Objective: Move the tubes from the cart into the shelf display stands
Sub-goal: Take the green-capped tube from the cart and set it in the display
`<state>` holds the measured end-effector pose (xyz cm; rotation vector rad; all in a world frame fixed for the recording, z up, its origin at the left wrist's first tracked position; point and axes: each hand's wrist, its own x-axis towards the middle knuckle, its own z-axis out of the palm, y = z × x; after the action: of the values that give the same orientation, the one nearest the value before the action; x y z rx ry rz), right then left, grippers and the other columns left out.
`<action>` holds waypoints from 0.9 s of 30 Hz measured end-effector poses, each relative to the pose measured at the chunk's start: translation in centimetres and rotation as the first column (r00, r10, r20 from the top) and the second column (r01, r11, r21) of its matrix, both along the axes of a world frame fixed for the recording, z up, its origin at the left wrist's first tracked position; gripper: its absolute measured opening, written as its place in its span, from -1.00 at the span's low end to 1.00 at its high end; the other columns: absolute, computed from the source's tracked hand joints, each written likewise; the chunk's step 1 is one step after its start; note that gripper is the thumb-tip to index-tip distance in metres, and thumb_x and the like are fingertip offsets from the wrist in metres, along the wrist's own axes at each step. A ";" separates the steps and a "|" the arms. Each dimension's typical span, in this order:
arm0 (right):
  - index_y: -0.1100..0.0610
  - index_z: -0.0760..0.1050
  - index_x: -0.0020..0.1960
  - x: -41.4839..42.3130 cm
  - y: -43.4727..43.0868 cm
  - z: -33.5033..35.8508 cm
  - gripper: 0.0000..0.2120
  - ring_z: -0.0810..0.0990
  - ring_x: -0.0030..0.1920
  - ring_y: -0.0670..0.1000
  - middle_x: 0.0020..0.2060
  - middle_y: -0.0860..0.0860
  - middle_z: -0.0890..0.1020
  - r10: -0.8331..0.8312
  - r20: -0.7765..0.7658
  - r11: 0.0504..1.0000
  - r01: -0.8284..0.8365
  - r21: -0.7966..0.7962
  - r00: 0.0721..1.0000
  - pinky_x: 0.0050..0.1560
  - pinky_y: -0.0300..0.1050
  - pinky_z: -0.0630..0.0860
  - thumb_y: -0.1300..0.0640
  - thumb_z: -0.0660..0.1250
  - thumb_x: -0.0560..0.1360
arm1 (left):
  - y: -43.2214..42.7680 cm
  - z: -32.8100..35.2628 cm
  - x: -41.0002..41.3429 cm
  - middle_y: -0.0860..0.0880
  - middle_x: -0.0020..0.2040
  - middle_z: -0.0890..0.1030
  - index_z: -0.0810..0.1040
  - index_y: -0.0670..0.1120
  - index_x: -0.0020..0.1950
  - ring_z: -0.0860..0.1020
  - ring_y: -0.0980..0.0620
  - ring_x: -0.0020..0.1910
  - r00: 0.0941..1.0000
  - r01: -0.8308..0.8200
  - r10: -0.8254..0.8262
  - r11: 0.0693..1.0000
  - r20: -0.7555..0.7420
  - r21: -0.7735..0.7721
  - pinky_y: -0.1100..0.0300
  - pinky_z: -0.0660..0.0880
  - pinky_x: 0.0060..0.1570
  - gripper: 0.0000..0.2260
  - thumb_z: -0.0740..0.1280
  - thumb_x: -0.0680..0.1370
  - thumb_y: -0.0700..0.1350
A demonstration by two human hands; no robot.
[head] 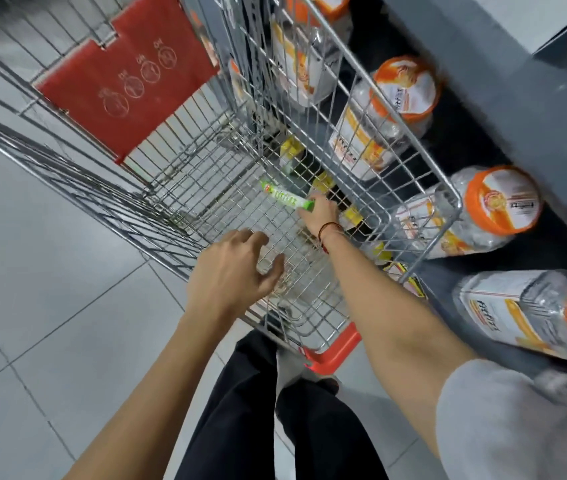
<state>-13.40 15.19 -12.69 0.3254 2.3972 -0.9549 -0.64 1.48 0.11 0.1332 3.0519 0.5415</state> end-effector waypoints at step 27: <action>0.18 0.46 0.19 12.5 22.0 37.1 -0.72 0.43 0.20 0.17 0.14 0.14 0.51 0.103 -0.599 0.949 0.102 0.299 0.794 0.23 -0.01 0.34 0.26 0.30 0.48 | 18.9 12.3 -8.5 -0.23 0.12 0.57 0.53 -0.24 0.17 0.50 -0.18 0.06 0.779 0.576 -0.468 0.798 -0.418 0.179 0.04 0.43 -0.02 -0.67 0.22 0.47 -0.13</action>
<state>-0.92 37.20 24.43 0.1349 3.1632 -0.7382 -9.10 20.34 12.38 1.1881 2.9914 1.0083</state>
